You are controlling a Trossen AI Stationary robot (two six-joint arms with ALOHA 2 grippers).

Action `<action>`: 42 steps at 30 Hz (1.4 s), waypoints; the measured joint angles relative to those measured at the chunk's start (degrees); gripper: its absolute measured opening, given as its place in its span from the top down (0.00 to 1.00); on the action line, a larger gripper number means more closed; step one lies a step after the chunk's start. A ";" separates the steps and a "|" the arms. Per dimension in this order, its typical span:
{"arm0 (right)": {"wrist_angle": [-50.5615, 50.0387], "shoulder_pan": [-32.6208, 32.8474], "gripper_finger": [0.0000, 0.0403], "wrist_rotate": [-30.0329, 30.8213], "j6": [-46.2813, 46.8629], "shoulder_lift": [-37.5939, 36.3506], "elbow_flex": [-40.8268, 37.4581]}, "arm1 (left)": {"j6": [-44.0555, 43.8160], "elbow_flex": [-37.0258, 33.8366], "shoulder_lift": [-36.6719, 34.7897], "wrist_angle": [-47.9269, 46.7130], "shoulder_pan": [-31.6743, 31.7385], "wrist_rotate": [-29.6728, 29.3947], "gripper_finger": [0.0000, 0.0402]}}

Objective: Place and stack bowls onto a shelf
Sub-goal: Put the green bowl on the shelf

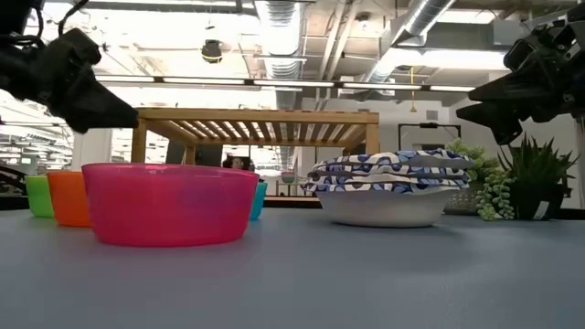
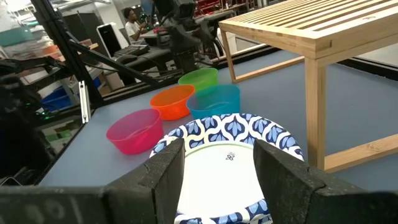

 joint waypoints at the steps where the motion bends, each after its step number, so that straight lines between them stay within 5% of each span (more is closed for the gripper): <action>1: 0.00 -0.01 0.46 0.02 0.00 0.00 0.00 | 3.61 0.00 0.00 0.05 0.04 -3.24 0.51; 4: 0.00 -0.01 0.46 0.00 0.00 -0.01 -0.01 | 12.03 0.00 0.00 -0.25 -0.14 -9.81 0.51; 7: 0.00 -0.02 0.46 0.02 0.00 -0.02 0.00 | 18.30 0.00 0.00 -0.93 -0.11 -10.33 0.51; 13: 0.00 -0.02 0.46 0.02 0.00 0.00 0.00 | 20.26 0.00 0.02 -0.44 0.06 2.79 0.51; 20: 0.00 -0.01 0.46 0.02 0.00 0.00 0.00 | 10.53 0.00 0.00 2.09 0.04 11.40 0.51; 33: -0.06 -0.31 0.46 2.25 -0.01 0.00 0.00 | -20.77 0.00 0.02 6.44 0.04 13.09 0.51; 42: -0.02 -2.04 0.46 3.22 -0.88 -0.01 0.00 | -25.65 0.00 0.02 10.60 0.04 8.31 0.51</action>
